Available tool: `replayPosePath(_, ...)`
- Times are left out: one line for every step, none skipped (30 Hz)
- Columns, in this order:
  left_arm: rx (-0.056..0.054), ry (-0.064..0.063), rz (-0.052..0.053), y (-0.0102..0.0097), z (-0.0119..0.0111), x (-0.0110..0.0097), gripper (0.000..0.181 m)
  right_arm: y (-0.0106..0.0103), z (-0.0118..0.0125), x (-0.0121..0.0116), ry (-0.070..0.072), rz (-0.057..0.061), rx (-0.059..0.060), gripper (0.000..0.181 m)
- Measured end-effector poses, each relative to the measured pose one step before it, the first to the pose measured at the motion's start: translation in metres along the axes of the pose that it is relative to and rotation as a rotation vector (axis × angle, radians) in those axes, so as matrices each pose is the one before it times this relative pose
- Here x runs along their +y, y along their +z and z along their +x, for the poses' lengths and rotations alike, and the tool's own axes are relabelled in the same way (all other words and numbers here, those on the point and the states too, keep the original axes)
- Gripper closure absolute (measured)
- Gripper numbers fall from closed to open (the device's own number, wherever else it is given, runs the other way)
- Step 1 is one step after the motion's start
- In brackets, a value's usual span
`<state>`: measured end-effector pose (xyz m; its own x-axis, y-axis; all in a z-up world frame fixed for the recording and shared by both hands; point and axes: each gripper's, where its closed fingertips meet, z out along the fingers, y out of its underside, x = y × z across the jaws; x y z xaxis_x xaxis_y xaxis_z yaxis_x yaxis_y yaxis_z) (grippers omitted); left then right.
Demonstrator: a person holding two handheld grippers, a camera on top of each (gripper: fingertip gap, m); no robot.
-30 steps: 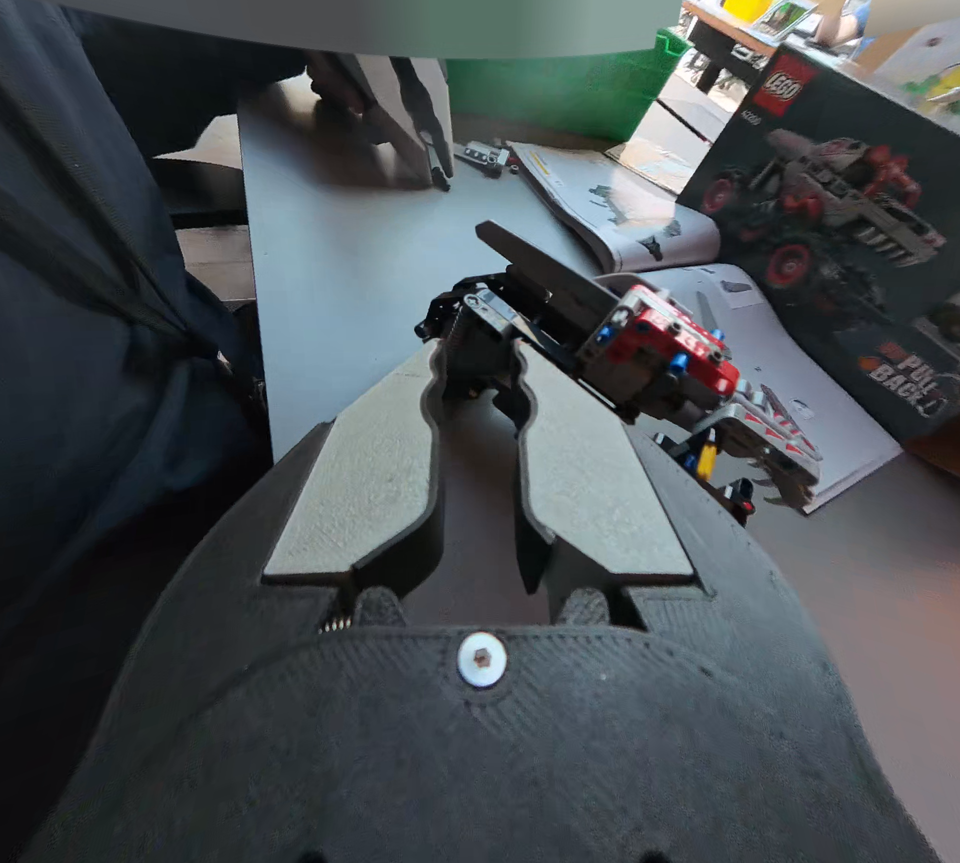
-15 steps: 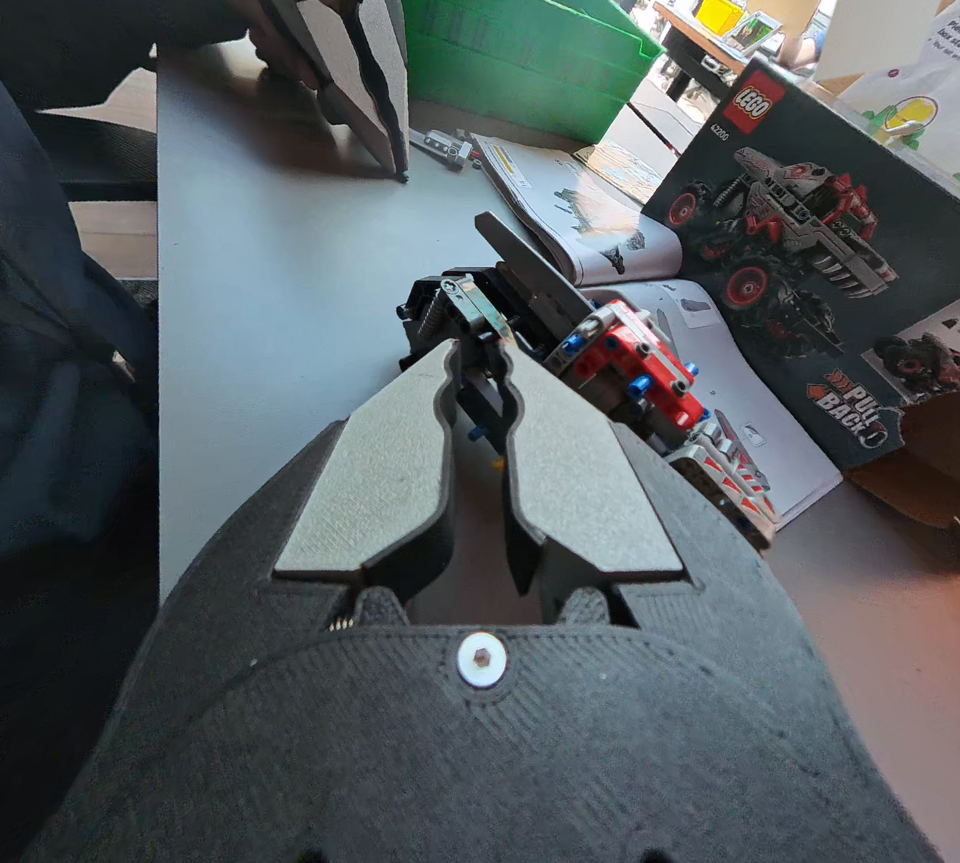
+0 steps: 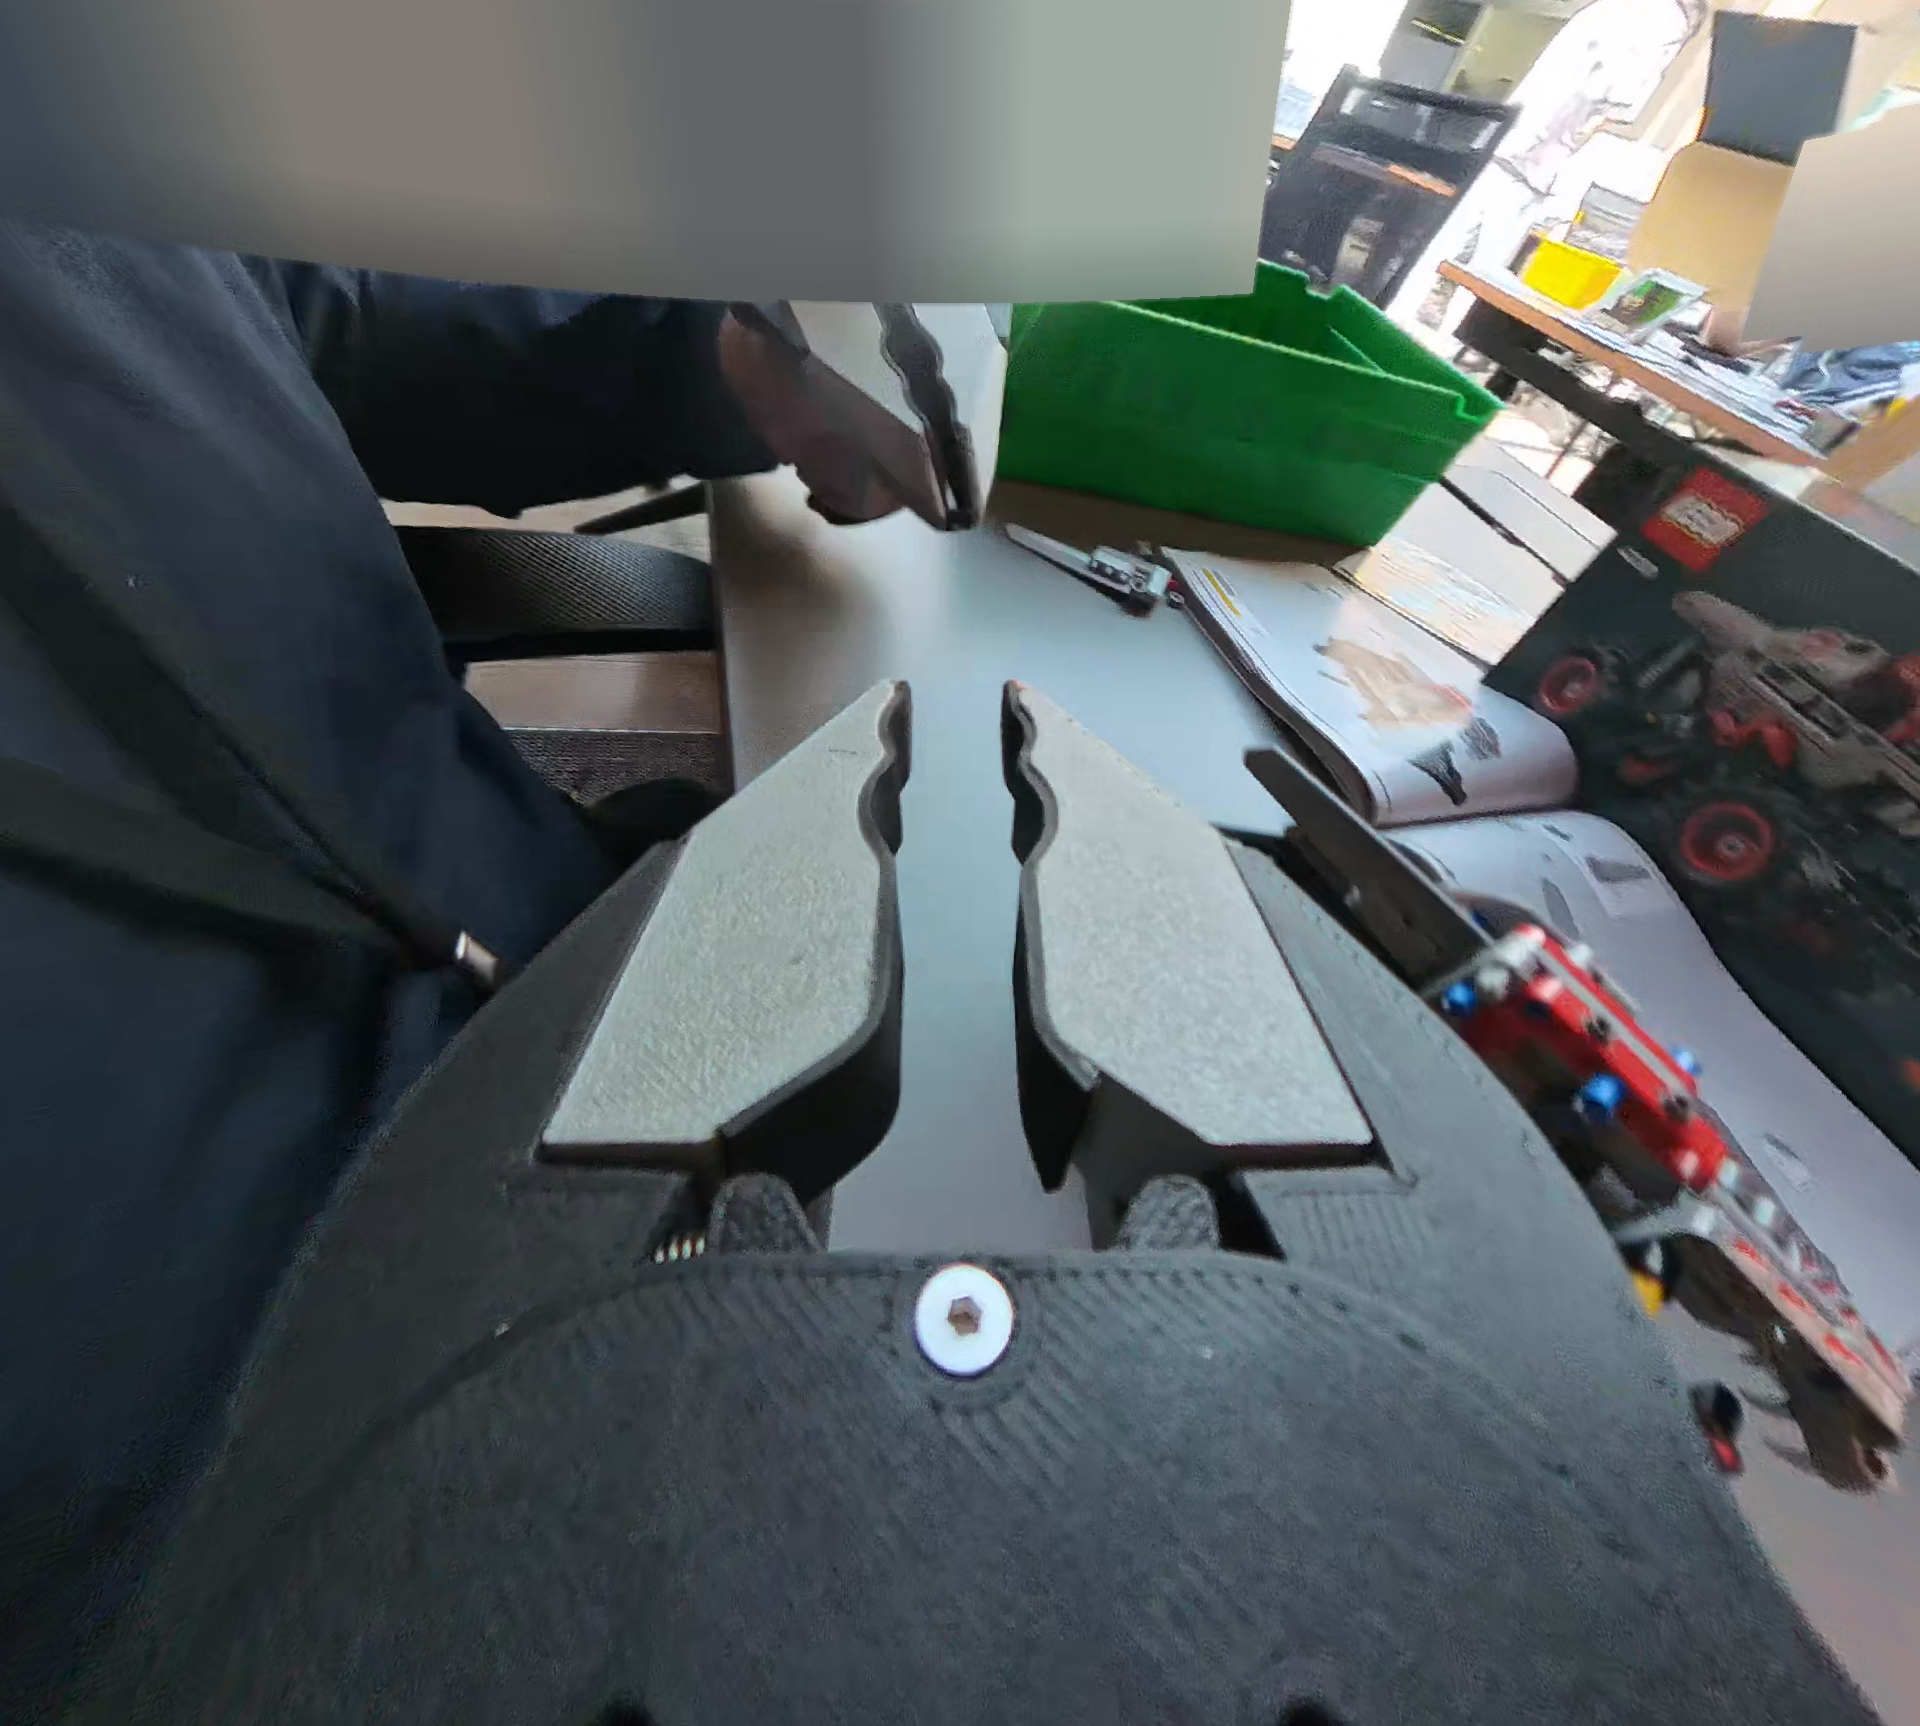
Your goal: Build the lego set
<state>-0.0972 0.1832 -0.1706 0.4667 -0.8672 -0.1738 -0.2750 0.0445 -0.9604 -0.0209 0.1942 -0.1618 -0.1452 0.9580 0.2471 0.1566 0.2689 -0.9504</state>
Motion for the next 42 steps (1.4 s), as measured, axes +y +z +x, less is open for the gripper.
replayPosePath(0.0206,0.0282,0.0109,0.00568,0.00741,-0.00672,0.181,0.00294,-0.00508,-0.00800,0.0019,0.0040,-0.0164,0.167)
replayPosePath(0.0180,0.0236,0.0004,0.00588,0.00622,-0.00557,0.181,0.00300,-0.00266,-0.00674,0.0120,0.0005,-0.0079,0.169)
replayPosePath(0.0101,0.0317,0.0115,0.00503,0.00537,-0.00712,0.181,0.00270,-0.00143,-0.00474,0.0219,-0.0043,-0.0054,0.170)
replayPosePath(0.0100,0.0392,0.0277,0.00403,0.00626,-0.00948,0.181,0.00223,-0.00117,-0.00318,0.0292,-0.0053,-0.0073,0.170)
replayPosePath(0.0106,0.0411,0.0277,0.00358,0.00678,-0.00971,0.181,0.00144,-0.00321,-0.00294,0.0287,0.0046,-0.0205,0.170)
replayPosePath(0.0030,0.0416,0.0099,0.00379,0.00538,-0.00696,0.181,0.00059,-0.00432,-0.00299,0.0246,0.0136,-0.0263,0.170)
replayPosePath(-0.0065,0.0466,0.0005,0.00381,0.00377,-0.00502,0.181,-0.00003,-0.00359,-0.00273,0.0164,0.0173,-0.0177,0.169)
replayPosePath(-0.0078,0.0427,-0.0074,0.00373,0.00326,-0.00276,0.181,-0.00081,-0.00344,-0.00263,0.0056,0.0197,-0.0118,0.170)
replayPosePath(-0.0104,0.0336,-0.0194,0.00388,0.00196,-0.00045,0.181,-0.00134,-0.00336,-0.00256,0.0005,0.0183,-0.0085,0.170)
replayPosePath(-0.0130,0.0261,-0.0193,0.00354,0.00108,0.00007,0.181,-0.00149,-0.00311,-0.00183,-0.0015,0.0110,-0.0061,0.169)
replayPosePath(-0.0018,0.0205,-0.0145,0.00307,0.00227,-0.00020,0.180,-0.00147,-0.00225,-0.00043,-0.0048,0.0015,-0.0011,0.169)
replayPosePath(0.0036,0.0144,-0.0087,0.00254,0.00233,-0.00073,0.180,-0.00129,0.00019,0.00121,-0.0076,-0.0080,0.0123,0.169)
replayPosePath(-0.0022,0.0111,-0.0092,0.00236,0.00089,-0.00042,0.180,-0.00123,0.00115,0.00168,-0.0084,-0.0099,0.0155,0.168)
replayPosePath(-0.0004,0.0083,-0.0113,0.00216,0.00033,0.00070,0.180,-0.00129,0.00070,0.00111,-0.0044,-0.0057,0.0096,0.171)
replayPosePath(0.0008,0.0042,-0.0006,0.00172,0.00017,-0.00036,0.180,-0.00116,0.00053,0.00105,-0.0011,-0.0040,0.0065,0.172)
replayPosePath(0.0000,0.0002,-0.0010,0.00152,-0.00039,0.00023,0.180,-0.00110,0.00023,0.00071,-0.0013,-0.0013,0.0030,0.173)
replayPosePath(0.0019,-0.0030,-0.0008,0.00133,-0.00032,0.00065,0.180,-0.00109,0.00037,0.00091,-0.0008,-0.0011,0.0030,0.173)
replayPosePath(-0.0016,-0.0024,-0.0015,0.00126,-0.00073,0.00102,0.180,-0.00080,0.00095,0.00125,0.0005,-0.0022,0.0053,0.174)
replayPosePath(-0.0029,0.0000,-0.0018,0.00122,-0.00070,0.00132,0.180,-0.00055,0.00085,0.00133,0.0018,-0.0013,0.0037,0.175)
replayPosePath(0.0004,-0.0019,-0.0027,0.00129,0.00004,0.00156,0.180,-0.00026,0.00076,0.00149,0.0034,-0.0009,0.0008,0.175)
replayPosePath(-0.0017,-0.0047,-0.0027,0.00134,-0.00038,0.00163,0.180,-0.00015,0.00091,0.00160,0.0061,0.0001,-0.0002,0.174)
replayPosePath(-0.0129,-0.0048,-0.0013,0.00102,-0.00205,0.00148,0.180,0.00019,0.00055,0.00154,0.0094,0.0006,-0.0053,0.173)
replayPosePath(-0.0184,-0.0058,0.0041,0.00041,-0.00302,0.00067,0.180,0.00044,-0.00005,0.00180,0.0118,-0.0010,-0.0097,0.172)
replayPosePath(-0.0077,-0.0110,0.0090,-0.00013,-0.00166,-0.00008,0.180,0.00077,0.00069,0.00203,0.0112,-0.0034,-0.0048,0.172)
replayPosePath(-0.0026,-0.0134,0.0150,-0.00064,-0.00096,-0.00103,0.180,0.00083,0.00160,0.00203,0.0070,-0.0047,0.0020,0.172)
replayPosePath(0.0022,-0.0124,0.0132,-0.00065,0.00008,-0.00087,0.180,0.00059,0.00204,0.00135,0.0021,-0.0019,0.0067,0.176)
replayPosePath(-0.0046,-0.0084,0.0061,-0.00051,-0.00074,0.00008,0.180,0.00021,0.00116,-0.00008,-0.0026,0.0045,0.0039,0.181)
replayPosePath(-0.0071,-0.0041,0.0005,-0.00035,-0.00103,0.00089,0.180,0.00009,-0.00015,-0.00096,-0.0053,0.0081,-0.0030,0.181)
replayPosePath(-0.0032,-0.0031,0.0000,-0.00026,-0.00040,0.00084,0.180,0.00025,-0.00005,-0.00055,-0.0046,0.0048,-0.0025,0.181)
replayPosePath(-0.0015,-0.0051,0.0020,-0.00039,-0.00019,0.00059,0.181,0.00054,0.00062,0.00029,-0.0010,-0.0002,0.0005,0.181)
replayPosePath(-0.0002,-0.0061,0.0012,-0.00014,-0.00014,0.00064,0.180,0.00050,0.00063,0.00045,0.0042,0.0006,-0.0016,0.179)
replayPosePath(-0.0013,-0.0051,0.0038,-0.00013,0.00003,0.00030,0.181,0.00036,0.00039,-0.00008,0.0091,0.0060,-0.0052,0.178)
replayPosePath(-0.0006,-0.0043,0.0044,-0.00010,0.00031,0.00021,0.180,0.00022,0.00011,-0.00021,0.0131,0.0079,-0.0077,0.177)
replayPosePath(0.0009,-0.0031,0.0010,-0.00005,0.00043,0.00052,0.180,0.00028,-0.00024,0.00033,0.0144,0.0057,-0.0098,0.177)
replayPosePath(-0.0011,-0.0003,-0.0015,-0.00009,0.00016,0.00085,0.180,0.00031,-0.00006,0.00078,0.0125,0.0027,-0.0078,0.177)
replayPosePath(0.0009,0.0015,-0.0045,0.00015,0.00036,0.00129,0.180,0.00031,-0.00009,0.00097,0.0070,0.0002,-0.0045,0.177)
replayPosePath(0.0004,0.0028,-0.0048,0.00022,0.00024,0.00129,0.180,0.00041,-0.00033,0.00112,0.0014,-0.0012,-0.0028,0.177)
replayPosePath(0.0003,0.0036,-0.0088,0.00034,0.00005,0.00184,0.180,0.00048,-0.00066,0.00080,-0.0007,-0.0013,-0.0029,0.176)
replayPosePath(0.0039,0.0021,-0.0137,0.00064,0.00035,0.00257,0.180,0.00046,-0.00056,0.00042,-0.0001,-0.0007,-0.0026,0.176)
replayPosePath(0.0119,-0.0031,-0.0147,0.00096,0.00142,0.00260,0.181,0.00041,0.00045,0.00024,0.0008,0.0001,0.0023,0.177)
replayPosePath(0.0027,-0.0043,-0.0062,0.00079,0.00027,0.00130,0.181,0.00028,0.00112,0.00033,-0.0002,-0.0012,0.0059,0.177)
replayPosePath(-0.0053,-0.0027,-0.0016,0.00022,-0.00100,0.00074,0.180,0.00028,0.00123,0.00038,-0.0004,-0.0008,0.0052,0.178)
